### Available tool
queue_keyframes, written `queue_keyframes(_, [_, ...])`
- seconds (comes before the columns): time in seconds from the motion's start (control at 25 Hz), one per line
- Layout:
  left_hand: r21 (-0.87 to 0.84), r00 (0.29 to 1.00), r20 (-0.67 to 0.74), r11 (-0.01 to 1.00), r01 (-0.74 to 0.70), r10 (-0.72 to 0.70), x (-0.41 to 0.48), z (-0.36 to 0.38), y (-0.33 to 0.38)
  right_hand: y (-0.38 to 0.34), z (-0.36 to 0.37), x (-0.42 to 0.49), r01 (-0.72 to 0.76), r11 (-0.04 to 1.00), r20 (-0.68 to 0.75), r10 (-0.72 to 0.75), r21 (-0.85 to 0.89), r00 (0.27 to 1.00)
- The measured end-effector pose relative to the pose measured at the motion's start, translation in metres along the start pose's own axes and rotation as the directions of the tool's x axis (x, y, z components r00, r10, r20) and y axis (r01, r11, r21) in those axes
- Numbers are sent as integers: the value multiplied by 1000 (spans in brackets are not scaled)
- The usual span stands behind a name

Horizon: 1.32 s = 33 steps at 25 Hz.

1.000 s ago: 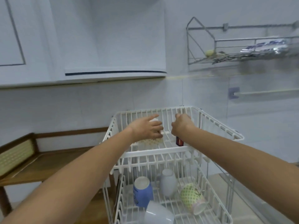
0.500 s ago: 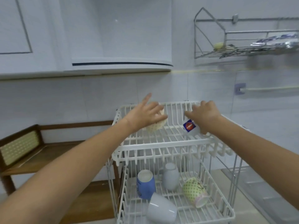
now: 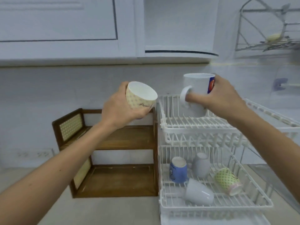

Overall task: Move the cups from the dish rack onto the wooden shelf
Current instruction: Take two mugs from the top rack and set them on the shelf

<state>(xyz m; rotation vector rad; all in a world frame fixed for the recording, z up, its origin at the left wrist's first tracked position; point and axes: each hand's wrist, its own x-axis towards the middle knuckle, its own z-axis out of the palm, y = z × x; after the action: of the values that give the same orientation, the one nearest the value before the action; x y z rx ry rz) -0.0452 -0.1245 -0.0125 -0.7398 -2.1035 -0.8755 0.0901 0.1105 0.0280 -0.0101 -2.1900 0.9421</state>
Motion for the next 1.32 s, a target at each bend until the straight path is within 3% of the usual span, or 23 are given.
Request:
queue_keyframes(0.12, [-26,978,20,978,209,-208,-17,-32,-62,-37,64,-4,11,995,122,-23,100,992])
queue_keyframes(0.24, [-172,935,69,919,354,-347,-27,-54,-126,-67,136,-2,14,992,191,-37,123,981])
queue_keyframes(0.44, [-179,819,75,801,572,-568,-42,-51,-206,-73,249,33,-138,982,308,92,132,947])
queue_keyframes(0.56, [-98,775,88,769,632,-626,-46,-35,-237,-48,301,51,-310,949,352,272,56,896])
queue_keyframes(0.76, [-105,749,118,741,663,-653,-41,-6,-273,-8,365,66,-394,918,347,385,-45,855])
queue_keyframes(1.0, [-125,742,135,732,670,-656,-36,13,-290,11,395,69,-358,933,305,354,-48,884])
queue_keyframes(1.32, [-87,732,100,727,681,-674,-37,22,-296,25,401,60,-346,932,397,279,107,874])
